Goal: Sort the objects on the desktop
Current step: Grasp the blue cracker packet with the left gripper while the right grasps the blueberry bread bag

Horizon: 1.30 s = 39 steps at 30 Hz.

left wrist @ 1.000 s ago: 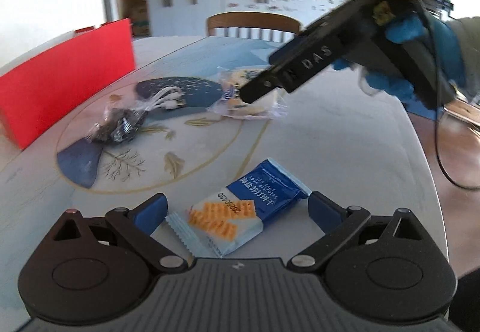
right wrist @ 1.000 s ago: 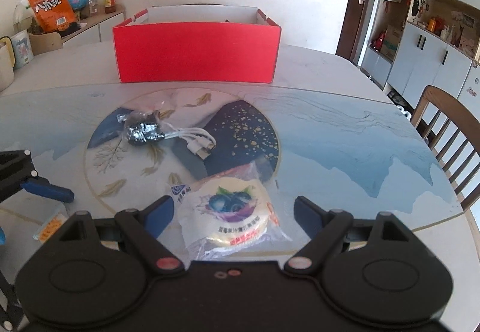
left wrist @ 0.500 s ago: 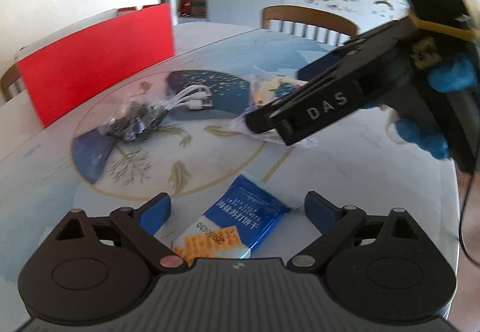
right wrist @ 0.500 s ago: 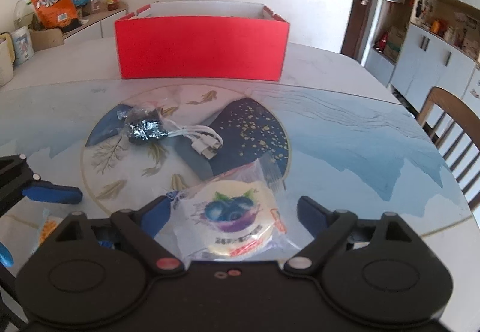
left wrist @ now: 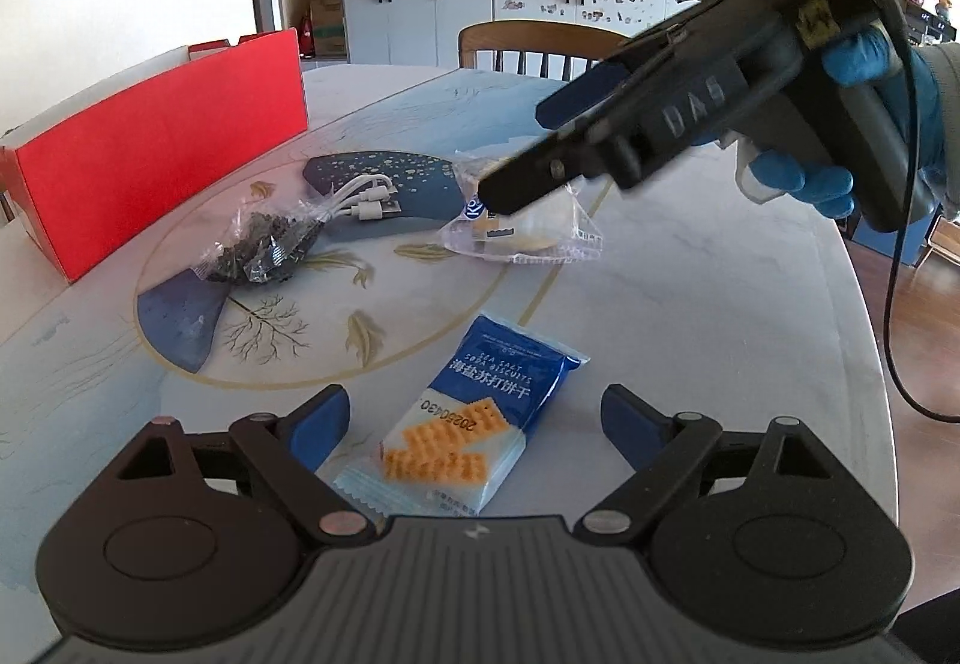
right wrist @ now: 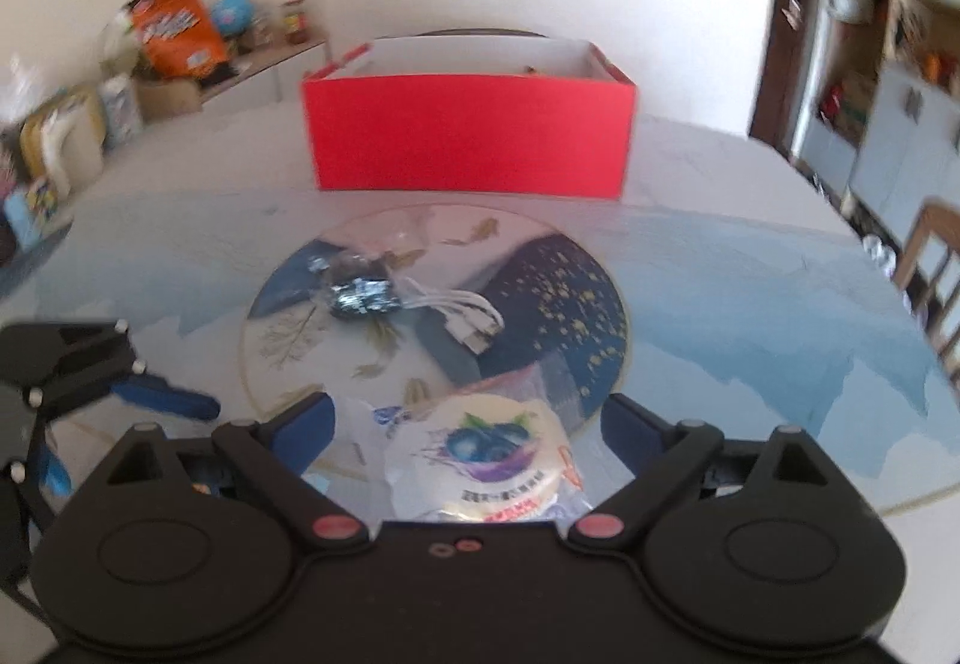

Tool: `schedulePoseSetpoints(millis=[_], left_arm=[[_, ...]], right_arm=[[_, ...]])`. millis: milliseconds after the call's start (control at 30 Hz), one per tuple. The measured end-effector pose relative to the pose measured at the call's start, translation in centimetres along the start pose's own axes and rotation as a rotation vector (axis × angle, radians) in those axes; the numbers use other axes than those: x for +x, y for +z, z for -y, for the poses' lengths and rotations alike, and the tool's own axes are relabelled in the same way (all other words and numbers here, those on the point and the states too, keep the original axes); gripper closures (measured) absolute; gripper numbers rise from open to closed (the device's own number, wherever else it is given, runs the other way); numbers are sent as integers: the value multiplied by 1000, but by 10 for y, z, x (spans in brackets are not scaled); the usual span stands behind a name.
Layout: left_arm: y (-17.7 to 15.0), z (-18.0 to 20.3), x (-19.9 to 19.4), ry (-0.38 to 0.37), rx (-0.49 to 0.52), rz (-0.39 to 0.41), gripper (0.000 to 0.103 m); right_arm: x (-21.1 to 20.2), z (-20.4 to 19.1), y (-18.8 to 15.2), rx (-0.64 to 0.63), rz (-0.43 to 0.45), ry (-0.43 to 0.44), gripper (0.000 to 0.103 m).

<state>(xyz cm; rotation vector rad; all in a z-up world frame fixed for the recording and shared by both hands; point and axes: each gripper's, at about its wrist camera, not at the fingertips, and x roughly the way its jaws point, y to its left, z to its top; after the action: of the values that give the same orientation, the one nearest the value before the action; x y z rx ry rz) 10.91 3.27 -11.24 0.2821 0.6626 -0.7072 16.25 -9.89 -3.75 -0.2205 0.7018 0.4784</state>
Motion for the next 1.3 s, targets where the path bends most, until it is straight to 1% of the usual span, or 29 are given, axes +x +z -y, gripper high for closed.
schedulePoseSetpoints(millis=[67,267,333,433,533,600,667,700,733,800,867,900,1000,1033,1067,1133,1300], left_arm=[[0,0,1,-1,-1,2,11],[0,-1,5,-7,-4,15,12],[0,0,6,-9,0,23,15],[0,-1,7,-9,1,33,17],[1,-2,7,-4,-2,41,24],[1,-2,6,2,-7,46,33],[1,-3,6,6,-7,51,39],[1,-3,5,6,-8,53,44],[1,-3,5,7,-7,55,47],[1,-2,4,9,-3,60,58],[2,-3,4,14,-6,58,60],[2,-3,4,18,-7,57,62],[5,-4,5,31,-25,48,65],[6,-4,6,34,-30,43,66],[8,-4,7,41,-31,40,66],[10,-4,8,54,-39,33,67],[15,-6,10,81,-61,27,67]], right_arm=[[4,-6,-3,-44,-4,-11,6],[20,1,-9,-39,-28,-22,6],[25,2,-13,-50,-36,-17,5],[35,5,-17,-61,-61,-17,5],[38,11,-20,-33,-57,-2,5],[39,13,-21,-23,-56,7,5],[39,13,-21,-19,-54,15,7],[38,13,-21,-22,-53,16,7],[38,12,-21,-26,-52,17,7],[37,11,-21,-32,-50,16,8],[36,10,-20,-45,-48,10,10],[36,9,-20,-51,-48,10,10],[33,7,-17,-61,-43,-7,16],[31,7,-17,-61,-41,-11,20],[30,7,-15,-60,-36,-13,27],[28,8,-12,-52,-40,-17,32],[26,6,-9,-77,-53,-21,37]])
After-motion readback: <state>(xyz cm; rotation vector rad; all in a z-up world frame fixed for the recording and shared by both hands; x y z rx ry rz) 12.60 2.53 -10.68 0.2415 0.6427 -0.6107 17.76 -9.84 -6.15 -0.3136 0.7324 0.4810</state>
